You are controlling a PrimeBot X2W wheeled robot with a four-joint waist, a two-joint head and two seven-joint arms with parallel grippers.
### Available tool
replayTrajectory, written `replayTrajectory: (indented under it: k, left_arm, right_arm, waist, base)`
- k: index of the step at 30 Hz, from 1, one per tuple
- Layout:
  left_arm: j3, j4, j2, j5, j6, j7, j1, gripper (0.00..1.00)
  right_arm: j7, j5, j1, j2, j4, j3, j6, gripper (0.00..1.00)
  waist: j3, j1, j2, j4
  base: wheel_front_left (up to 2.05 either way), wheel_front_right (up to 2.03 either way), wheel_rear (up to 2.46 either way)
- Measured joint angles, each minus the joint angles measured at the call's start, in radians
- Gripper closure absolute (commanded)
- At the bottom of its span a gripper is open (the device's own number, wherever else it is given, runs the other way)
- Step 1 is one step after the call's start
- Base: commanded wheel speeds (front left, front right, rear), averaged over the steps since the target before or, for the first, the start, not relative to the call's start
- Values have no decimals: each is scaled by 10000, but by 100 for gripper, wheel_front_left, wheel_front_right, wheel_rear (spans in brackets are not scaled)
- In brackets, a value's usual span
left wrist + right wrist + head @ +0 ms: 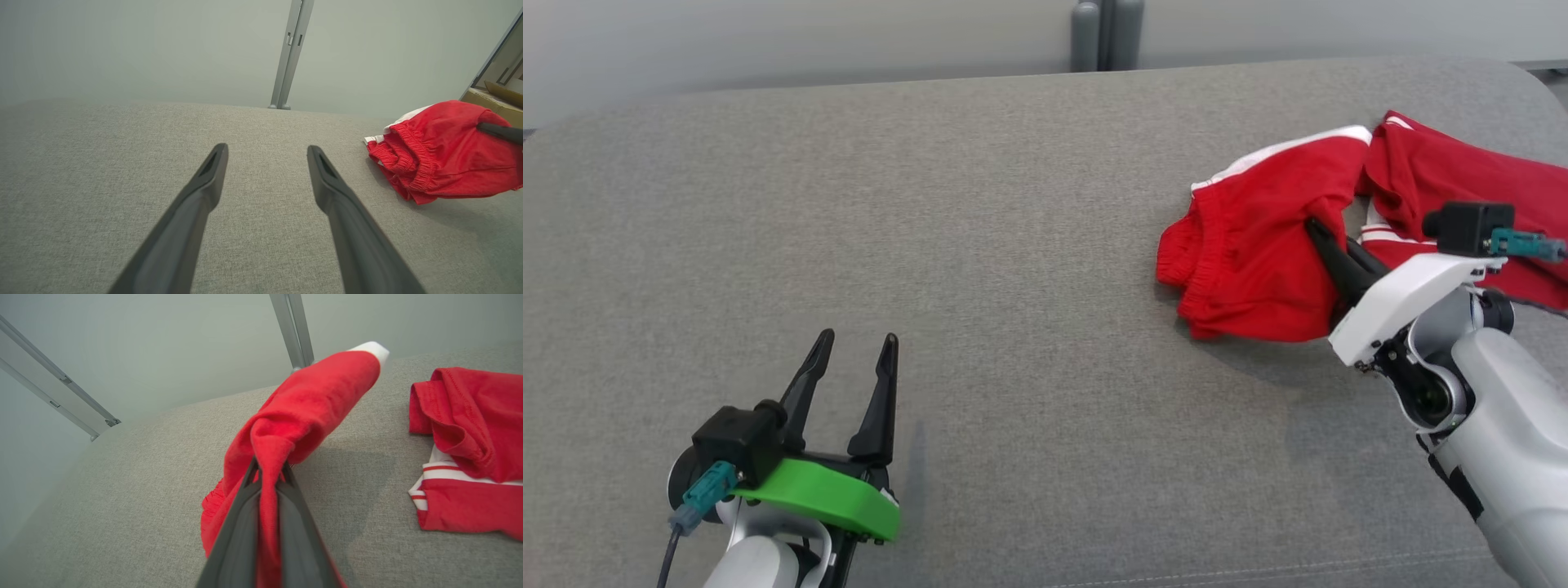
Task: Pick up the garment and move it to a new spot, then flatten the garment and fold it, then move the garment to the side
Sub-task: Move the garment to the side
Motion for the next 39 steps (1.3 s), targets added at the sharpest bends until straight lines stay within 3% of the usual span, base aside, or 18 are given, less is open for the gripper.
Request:
replayTrajectory:
  k: [7,17,24,34,39]
  left_arm:
    - [-136,-359,19,150,0,286,-155,0]
    - [-196,-568,44,295,0,483,-616,0]
    - [-180,-713,59,326,0,497,-1041,0]
    - [-117,-433,35,328,-86,481,-1323,0]
    - [-50,-435,42,328,-73,481,-1326,0]
  right_arm:
    - [665,0,-1046,-905,-150,4,186,100]
    - [1398,412,-2146,-2165,-341,-462,288,100]
    - [1534,721,-2838,-2357,-721,-470,316,100]
    - [1613,959,-4017,-2314,-1496,460,316,100]
    - [1885,1053,-4022,-2807,-1354,690,316,100]
  waist:
    - [425,0,0,-710]
    - [1571,0,0,-877]
    - [2218,0,0,-829]
    - [2597,0,0,-516]
    - [2673,1,0,-506]
  base:
    - [0,0,0]
    - [0,0,0]
    - [0,0,0]
    - [0,0,0]
    - [0,0,0]
